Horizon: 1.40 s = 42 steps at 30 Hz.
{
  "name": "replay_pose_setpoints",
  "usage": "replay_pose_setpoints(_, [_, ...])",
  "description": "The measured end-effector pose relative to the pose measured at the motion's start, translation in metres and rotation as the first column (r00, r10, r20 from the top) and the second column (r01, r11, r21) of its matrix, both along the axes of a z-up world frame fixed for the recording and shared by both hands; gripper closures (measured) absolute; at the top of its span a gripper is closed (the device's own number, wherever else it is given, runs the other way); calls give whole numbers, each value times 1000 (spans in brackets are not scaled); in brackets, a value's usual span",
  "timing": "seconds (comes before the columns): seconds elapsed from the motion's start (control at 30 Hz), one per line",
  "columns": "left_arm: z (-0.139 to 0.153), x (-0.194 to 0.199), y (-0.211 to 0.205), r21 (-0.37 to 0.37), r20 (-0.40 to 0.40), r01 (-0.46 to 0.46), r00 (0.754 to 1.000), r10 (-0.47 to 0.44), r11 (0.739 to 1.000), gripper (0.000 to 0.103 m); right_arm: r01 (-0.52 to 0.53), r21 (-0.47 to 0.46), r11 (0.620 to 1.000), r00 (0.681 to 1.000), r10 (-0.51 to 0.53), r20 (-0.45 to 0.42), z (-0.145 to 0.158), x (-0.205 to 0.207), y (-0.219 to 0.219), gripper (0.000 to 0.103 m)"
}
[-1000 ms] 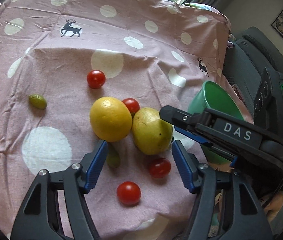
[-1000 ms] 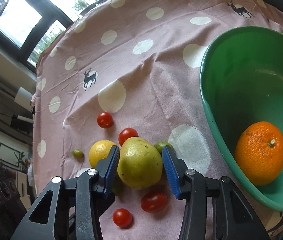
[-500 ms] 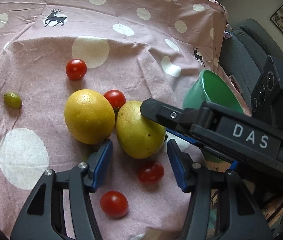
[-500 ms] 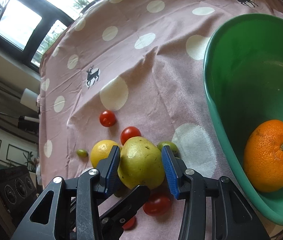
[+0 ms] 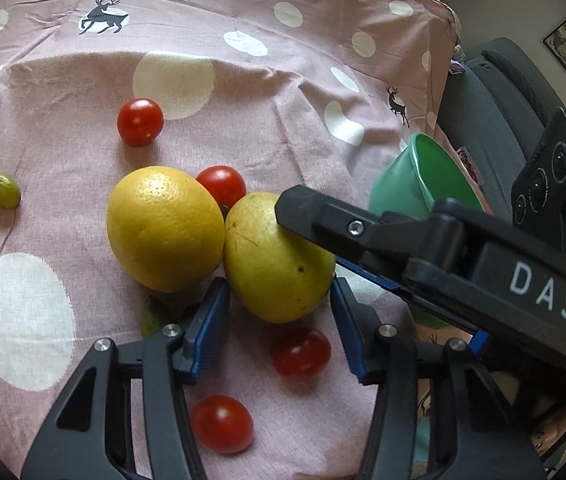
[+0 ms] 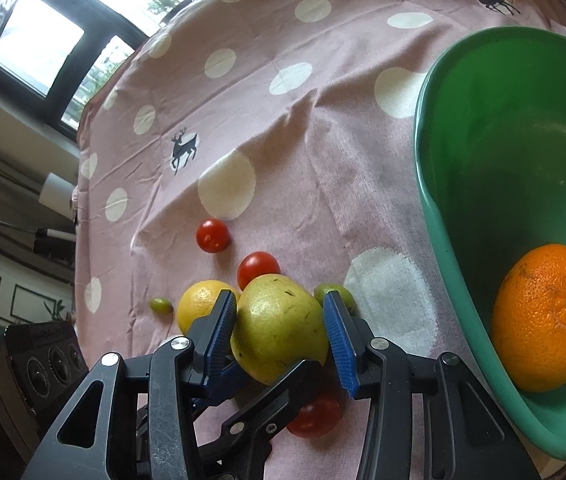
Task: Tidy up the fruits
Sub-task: 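Grasp the yellow-green pear with the right gripper, then lift the pear with the right gripper and carry it over the bowl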
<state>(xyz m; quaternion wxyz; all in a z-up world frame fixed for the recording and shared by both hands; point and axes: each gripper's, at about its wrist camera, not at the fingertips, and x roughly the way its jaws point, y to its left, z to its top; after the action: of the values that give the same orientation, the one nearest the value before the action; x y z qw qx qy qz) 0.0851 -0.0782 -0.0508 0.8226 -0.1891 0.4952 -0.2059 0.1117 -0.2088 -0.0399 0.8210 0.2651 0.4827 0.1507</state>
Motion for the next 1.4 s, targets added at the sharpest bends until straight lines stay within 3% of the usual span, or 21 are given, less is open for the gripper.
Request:
replay_pose_setpoints(0.23, [-1, 0, 2, -18, 2, -3, 1000, 3, 1000, 50, -34, -30, 999, 999, 34, -16, -3, 3, 7, 48])
replay_pose_setpoints(0.6, [5, -7, 2, -7, 21, -10, 1000, 10, 1000, 51, -46, -43, 998, 999, 47, 8, -2, -1, 10, 47])
replay_pose_setpoints(1.0, [39, -29, 1, 25, 165, -41, 986, 37, 999, 51, -62, -21, 998, 988, 64, 141, 29, -23, 11, 47])
replay_pose_setpoints(1.4, [68, -39, -14, 40, 299, -6, 954, -6, 999, 51, -20, -8, 1000, 960, 21, 281, 61, -45, -1, 47])
